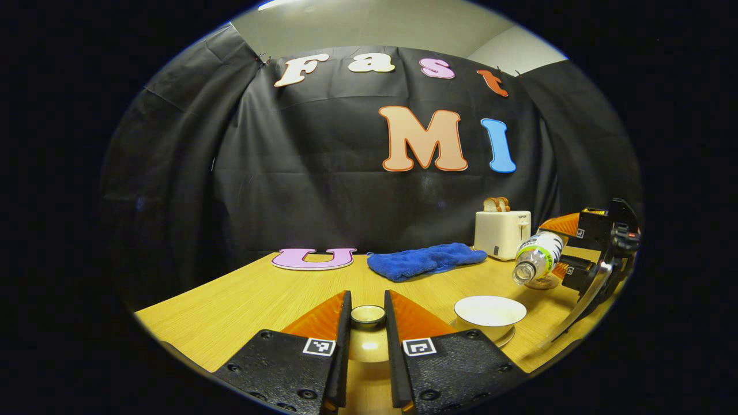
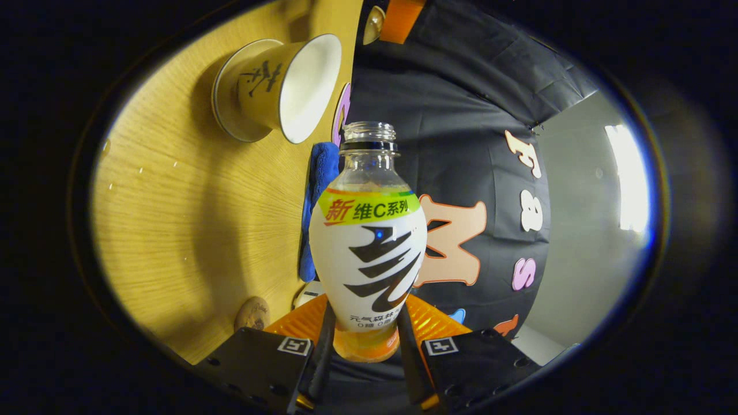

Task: Open the teacup lid with one hand, grasp the water bottle and pour water into the teacup with the other hand; after pouring, place the water bottle on the coaster and then close the teacup lid.

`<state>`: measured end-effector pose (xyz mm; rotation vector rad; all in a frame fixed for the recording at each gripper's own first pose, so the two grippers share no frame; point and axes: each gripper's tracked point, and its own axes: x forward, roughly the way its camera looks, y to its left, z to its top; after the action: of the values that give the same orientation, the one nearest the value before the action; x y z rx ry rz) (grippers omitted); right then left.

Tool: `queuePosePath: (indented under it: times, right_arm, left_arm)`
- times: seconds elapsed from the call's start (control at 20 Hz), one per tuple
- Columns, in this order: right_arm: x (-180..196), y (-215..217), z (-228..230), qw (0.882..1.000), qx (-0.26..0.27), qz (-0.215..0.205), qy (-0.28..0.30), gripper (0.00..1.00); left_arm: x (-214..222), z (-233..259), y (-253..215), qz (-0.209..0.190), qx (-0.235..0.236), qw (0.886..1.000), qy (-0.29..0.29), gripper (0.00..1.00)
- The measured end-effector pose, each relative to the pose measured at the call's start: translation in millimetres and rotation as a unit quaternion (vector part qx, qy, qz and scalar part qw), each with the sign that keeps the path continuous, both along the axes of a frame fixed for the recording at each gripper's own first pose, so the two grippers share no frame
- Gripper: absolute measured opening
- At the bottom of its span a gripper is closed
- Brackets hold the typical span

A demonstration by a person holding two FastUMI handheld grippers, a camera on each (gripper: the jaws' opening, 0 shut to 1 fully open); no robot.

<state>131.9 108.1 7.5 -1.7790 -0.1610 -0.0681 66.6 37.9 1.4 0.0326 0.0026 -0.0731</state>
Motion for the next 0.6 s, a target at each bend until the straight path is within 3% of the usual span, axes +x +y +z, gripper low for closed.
queuePosePath:
  times: [0.6]
  right_arm:
    - [-4.2, 7.6, 27.6, 0.996, -0.053, 0.019, -0.070, 0.55]
  left_arm:
    - [-0.2, -0.3, -0.2, 0.000, 0.000, 1.000, 0.000, 0.28]
